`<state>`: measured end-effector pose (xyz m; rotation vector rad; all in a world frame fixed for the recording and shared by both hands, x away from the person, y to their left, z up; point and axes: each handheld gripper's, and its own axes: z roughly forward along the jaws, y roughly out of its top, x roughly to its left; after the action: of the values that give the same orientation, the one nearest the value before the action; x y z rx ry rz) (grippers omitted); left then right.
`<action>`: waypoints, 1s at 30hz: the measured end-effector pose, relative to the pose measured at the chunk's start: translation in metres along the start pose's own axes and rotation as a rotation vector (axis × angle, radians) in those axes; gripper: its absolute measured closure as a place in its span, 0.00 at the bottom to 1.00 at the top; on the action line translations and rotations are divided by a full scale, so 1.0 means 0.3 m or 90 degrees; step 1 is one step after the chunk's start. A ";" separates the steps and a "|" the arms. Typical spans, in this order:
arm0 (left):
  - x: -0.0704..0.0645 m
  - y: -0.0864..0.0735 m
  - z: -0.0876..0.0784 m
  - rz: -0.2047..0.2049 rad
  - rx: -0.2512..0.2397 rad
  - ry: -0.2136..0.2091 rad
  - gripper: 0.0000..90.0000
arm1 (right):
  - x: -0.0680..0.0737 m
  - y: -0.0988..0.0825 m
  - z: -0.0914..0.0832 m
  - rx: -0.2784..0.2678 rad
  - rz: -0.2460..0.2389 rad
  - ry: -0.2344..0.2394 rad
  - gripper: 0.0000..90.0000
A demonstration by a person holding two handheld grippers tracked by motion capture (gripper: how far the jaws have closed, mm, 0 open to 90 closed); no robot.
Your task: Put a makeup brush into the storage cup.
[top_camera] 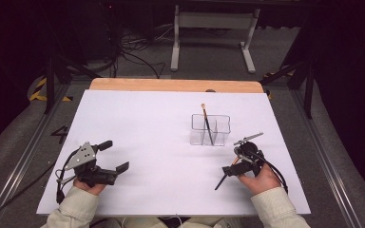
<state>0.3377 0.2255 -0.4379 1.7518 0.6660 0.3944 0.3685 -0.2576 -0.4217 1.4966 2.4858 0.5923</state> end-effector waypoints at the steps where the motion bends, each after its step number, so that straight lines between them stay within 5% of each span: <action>1: 0.000 0.000 0.000 0.000 0.000 0.000 0.00 | 0.000 -0.001 0.003 0.001 0.000 -0.003 0.05; 30: -0.003 -0.002 0.005 0.003 0.009 0.000 0.00 | 0.029 0.002 0.054 0.055 -0.002 -0.052 0.07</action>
<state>0.3376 0.2240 -0.4389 1.7666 0.6654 0.3938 0.3704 -0.2458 -0.4357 1.5155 2.4800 0.4197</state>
